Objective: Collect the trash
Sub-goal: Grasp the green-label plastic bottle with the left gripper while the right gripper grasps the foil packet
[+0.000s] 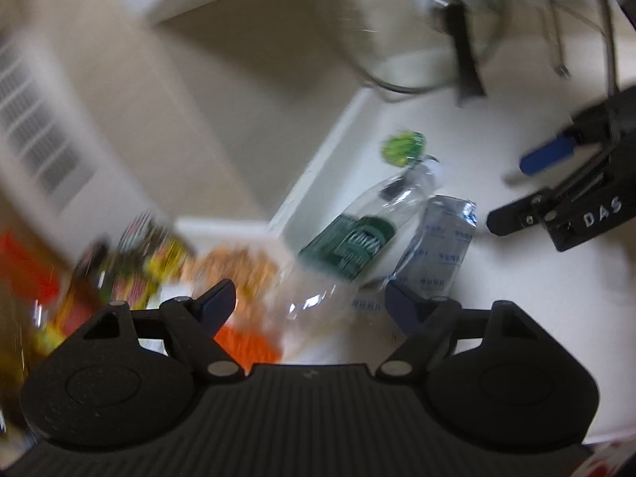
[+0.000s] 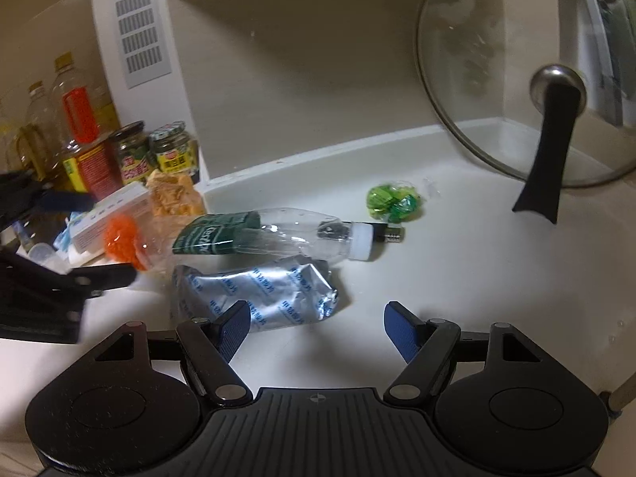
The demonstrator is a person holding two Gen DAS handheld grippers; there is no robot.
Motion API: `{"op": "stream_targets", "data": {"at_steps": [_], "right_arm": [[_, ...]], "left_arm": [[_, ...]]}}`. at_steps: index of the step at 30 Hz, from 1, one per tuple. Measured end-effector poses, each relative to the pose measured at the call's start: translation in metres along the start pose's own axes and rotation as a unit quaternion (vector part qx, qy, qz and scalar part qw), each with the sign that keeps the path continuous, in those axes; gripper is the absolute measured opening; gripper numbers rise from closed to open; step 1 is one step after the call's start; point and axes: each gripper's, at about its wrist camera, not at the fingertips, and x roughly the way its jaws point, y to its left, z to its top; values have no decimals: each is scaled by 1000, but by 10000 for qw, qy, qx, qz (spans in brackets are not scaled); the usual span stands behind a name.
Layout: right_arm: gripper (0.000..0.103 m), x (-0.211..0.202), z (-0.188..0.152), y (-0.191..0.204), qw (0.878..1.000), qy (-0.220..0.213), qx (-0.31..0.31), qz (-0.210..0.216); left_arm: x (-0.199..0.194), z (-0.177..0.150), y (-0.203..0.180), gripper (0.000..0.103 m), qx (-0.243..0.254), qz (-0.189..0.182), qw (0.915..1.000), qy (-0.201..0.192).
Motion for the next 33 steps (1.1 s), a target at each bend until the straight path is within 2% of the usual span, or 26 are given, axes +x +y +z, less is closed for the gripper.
{"op": "stream_targets", "data": {"at_steps": [4,10,16,19,21,23,28,33], "right_arm": [[74,2,-1,-6,9999,-7,138,-24],[74,10,-5,-13,9996,31,263,96],[74,14,-7,-18,9992,51,377,89],[74,15,-7,-21,9992,66,396,88],[74,16,-8,-23,9990,68,430,125],[74,17,-8,-24,9988,72,447,196],[74,22,-7,-25,9979,130,433,465],[74,24,-1,-11,9975,89,69,698]], "left_arm": [[25,12,-14,68,822,-126,9965,91],[49,16,-28,53,1554,-112,9875,229],[67,18,-40,47,2058,-80,9780,323],[74,20,-45,36,2206,4,9748,336],[76,21,-46,19,2224,26,9742,372],[77,21,-44,18,2162,77,9756,376],[63,26,-27,15,1584,22,9869,305],[39,26,-3,13,952,69,9952,215]]}}
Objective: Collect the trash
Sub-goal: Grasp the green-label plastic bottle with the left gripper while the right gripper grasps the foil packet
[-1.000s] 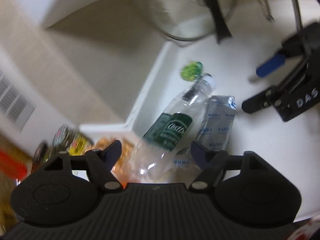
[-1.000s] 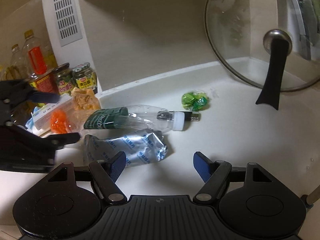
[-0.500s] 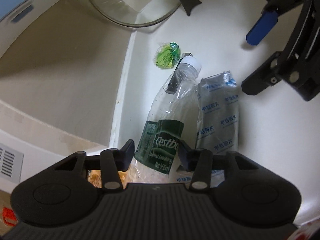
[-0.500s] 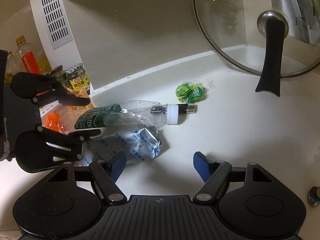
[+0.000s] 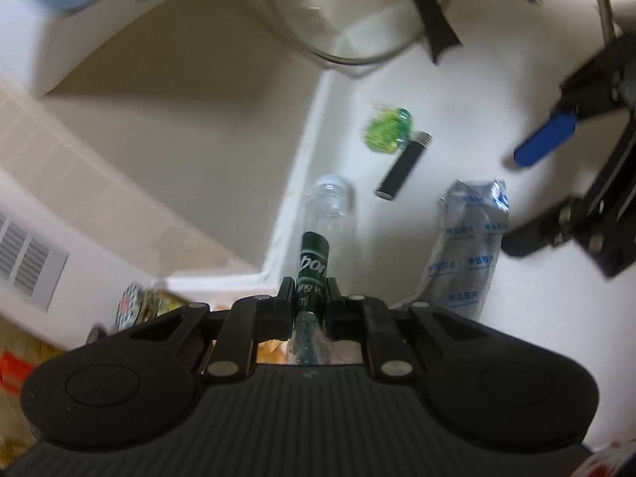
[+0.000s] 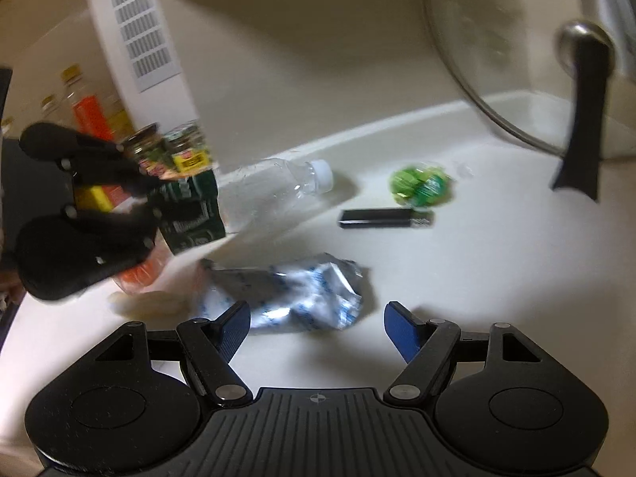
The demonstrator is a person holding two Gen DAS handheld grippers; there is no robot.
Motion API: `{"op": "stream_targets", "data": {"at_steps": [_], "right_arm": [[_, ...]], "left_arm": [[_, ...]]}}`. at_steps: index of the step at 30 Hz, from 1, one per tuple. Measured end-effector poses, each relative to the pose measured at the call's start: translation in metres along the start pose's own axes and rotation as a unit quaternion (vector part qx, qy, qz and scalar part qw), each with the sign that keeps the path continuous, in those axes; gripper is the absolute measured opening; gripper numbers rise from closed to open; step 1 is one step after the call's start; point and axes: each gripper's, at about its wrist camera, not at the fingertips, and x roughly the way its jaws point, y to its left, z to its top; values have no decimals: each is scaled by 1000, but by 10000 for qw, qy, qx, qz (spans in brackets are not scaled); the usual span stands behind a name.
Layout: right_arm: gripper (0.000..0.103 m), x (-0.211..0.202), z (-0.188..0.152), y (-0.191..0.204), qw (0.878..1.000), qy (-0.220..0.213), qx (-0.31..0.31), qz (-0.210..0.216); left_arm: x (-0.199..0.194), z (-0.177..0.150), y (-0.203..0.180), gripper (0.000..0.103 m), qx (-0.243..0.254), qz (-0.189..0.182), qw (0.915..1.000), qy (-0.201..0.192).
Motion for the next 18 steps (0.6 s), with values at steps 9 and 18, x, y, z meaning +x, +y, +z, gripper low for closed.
{"op": "stream_targets", "data": {"at_steps": [9,18], "right_arm": [[74,19,22,44,9703,316,-2296,690],[74,72,36,59,9089,1358,-3836,911]], "left_arm": [[-43,-24,30,13,-1008,-80,9949,-35],[-78,-48,38,13,-1681,44,9858,-27]]}}
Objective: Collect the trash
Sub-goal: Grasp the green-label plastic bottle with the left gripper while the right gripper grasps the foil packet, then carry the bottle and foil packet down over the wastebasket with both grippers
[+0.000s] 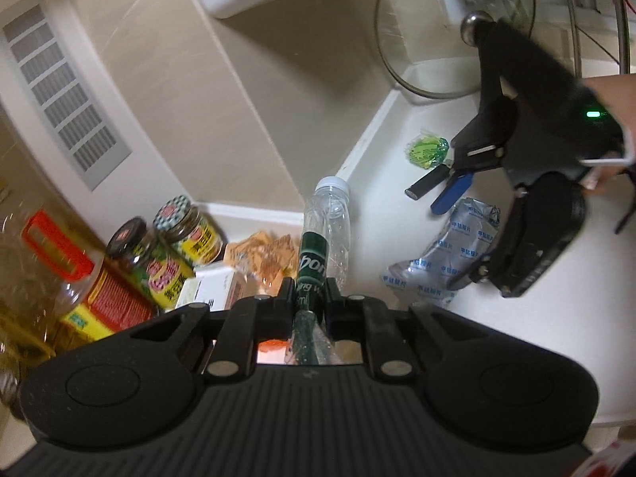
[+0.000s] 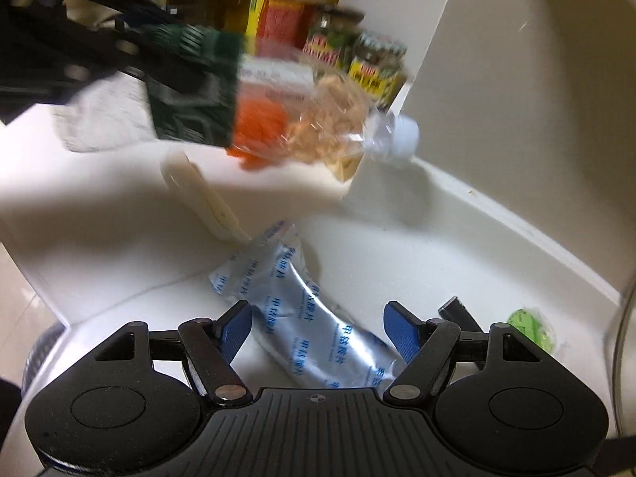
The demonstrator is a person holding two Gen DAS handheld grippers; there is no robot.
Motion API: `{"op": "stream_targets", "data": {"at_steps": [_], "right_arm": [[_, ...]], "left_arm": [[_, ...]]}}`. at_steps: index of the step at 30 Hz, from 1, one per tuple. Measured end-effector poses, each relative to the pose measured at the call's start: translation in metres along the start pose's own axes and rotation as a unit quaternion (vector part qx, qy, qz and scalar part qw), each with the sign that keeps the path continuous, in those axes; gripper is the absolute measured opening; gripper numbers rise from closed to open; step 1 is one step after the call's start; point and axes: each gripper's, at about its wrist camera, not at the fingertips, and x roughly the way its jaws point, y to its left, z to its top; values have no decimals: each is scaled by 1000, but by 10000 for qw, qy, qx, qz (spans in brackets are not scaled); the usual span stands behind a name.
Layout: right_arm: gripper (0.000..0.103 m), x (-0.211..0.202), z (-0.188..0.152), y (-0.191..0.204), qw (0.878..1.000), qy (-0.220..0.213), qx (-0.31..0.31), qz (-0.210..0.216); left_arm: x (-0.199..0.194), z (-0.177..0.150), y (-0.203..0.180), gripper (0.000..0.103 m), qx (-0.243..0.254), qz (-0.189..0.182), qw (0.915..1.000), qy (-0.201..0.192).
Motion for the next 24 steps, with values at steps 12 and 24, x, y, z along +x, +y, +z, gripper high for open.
{"op": "stream_targets", "data": {"at_steps": [12,24], "right_arm": [[46,9,1,-15,9981,170,531,255],[41,-34,-19,4,9841,-461,1715,-82]], "left_arm": [[-14,-23,3,13,-632,26,9980,84],[-32,-30,-8,13,-1270,-10,9918,125]]}}
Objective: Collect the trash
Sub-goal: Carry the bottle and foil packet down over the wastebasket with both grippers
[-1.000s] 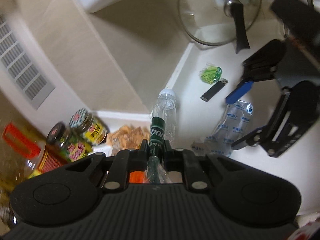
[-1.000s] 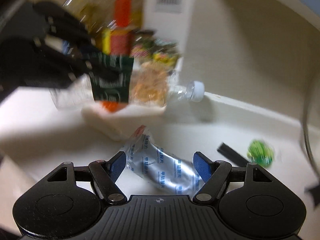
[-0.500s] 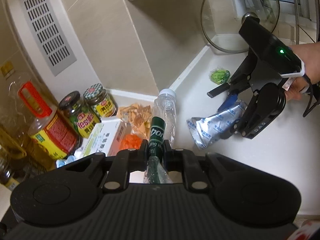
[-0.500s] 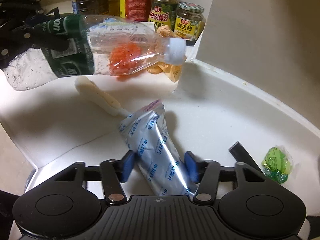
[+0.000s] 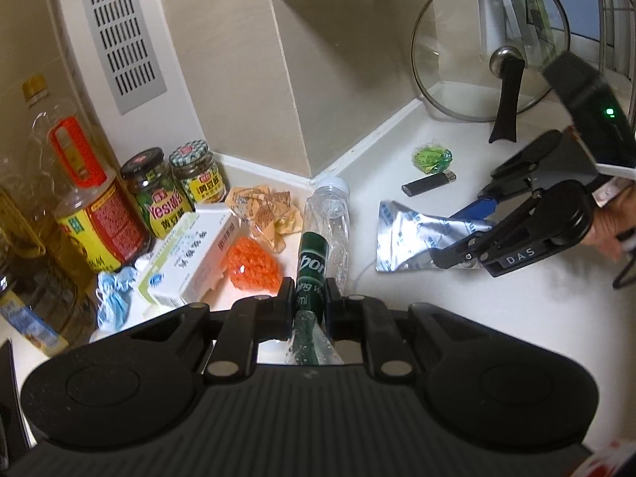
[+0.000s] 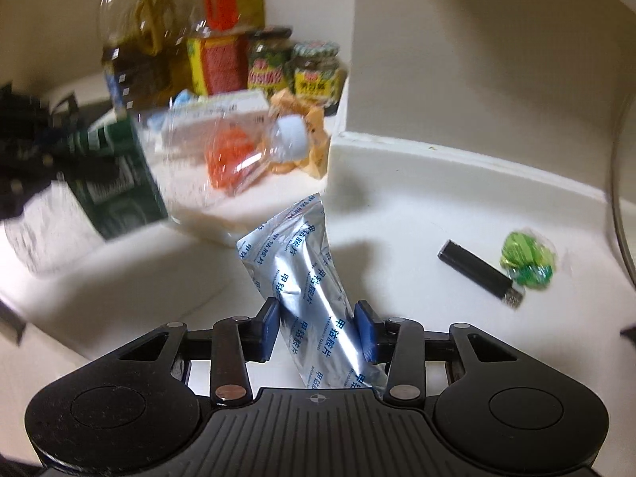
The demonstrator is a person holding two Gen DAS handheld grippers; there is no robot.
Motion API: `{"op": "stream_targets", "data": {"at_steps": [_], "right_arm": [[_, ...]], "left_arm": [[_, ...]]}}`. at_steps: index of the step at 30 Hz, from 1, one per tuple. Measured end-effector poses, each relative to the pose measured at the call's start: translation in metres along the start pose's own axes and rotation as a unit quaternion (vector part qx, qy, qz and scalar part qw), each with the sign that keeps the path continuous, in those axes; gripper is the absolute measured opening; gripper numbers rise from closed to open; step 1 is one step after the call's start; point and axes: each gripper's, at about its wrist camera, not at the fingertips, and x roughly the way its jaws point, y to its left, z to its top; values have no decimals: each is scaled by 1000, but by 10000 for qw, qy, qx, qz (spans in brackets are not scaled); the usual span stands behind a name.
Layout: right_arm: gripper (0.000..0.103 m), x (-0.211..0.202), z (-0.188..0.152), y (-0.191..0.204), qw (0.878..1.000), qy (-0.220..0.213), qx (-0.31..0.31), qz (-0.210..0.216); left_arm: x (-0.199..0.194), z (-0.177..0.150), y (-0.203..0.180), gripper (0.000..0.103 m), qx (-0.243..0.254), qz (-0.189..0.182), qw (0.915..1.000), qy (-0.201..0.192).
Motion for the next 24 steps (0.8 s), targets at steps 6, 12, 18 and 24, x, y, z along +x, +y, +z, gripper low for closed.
{"op": "stream_targets", "data": {"at_steps": [6,12,18,24], "right_arm": [[41,-20,-9,8,9971,-379,657,75],[41,-48,-23,22,9881,-706,1367,13],[41,-79,-38,51,9794,-932,1774,-227],[41,-110,-54,100,9730,-1072,1994,-452]], "left_arm": [[-11,-9,-10,13,-190,69,9998,41],[-29,-22,-13,13,-415,8,9991,-1],[-52,-42,-11,13,-554,-312,9979,-108],[-86,-70,-8,13,-555,-619,9962,-243]]}}
